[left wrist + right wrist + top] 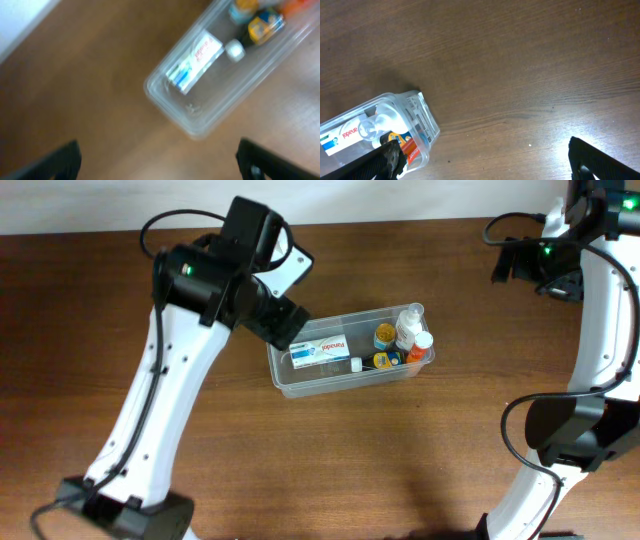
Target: Pack container
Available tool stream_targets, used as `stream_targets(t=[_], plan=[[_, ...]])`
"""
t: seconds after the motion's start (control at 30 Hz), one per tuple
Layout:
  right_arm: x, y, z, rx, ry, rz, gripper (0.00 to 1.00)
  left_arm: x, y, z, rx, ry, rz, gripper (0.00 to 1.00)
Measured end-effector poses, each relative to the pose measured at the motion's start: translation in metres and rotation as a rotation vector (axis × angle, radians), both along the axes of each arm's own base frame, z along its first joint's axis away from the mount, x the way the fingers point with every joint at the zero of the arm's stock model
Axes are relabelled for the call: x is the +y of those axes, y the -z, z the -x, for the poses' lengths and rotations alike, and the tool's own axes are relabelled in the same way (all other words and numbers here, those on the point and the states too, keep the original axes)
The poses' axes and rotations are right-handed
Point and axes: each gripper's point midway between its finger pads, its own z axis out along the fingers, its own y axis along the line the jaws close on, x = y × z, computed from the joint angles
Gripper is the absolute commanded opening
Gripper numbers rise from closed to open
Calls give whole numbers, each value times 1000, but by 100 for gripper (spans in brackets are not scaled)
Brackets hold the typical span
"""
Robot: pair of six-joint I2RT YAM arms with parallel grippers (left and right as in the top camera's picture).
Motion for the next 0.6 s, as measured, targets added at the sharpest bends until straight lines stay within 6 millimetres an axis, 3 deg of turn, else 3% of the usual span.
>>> stream_targets(t=[0.13, 0.27, 0.43, 0.6], plan=[[0, 0, 0, 0, 0, 0, 98, 15, -3, -9, -161, -35, 61, 99], [0, 0, 0, -1, 0, 0, 98, 48, 8, 2, -262, -99, 89, 99], [0, 0, 0, -1, 0, 0, 98, 75, 58, 17, -339, -152, 112, 99], [0, 0, 0, -1, 0, 0, 98, 82, 104, 35, -476, -149, 174, 99]])
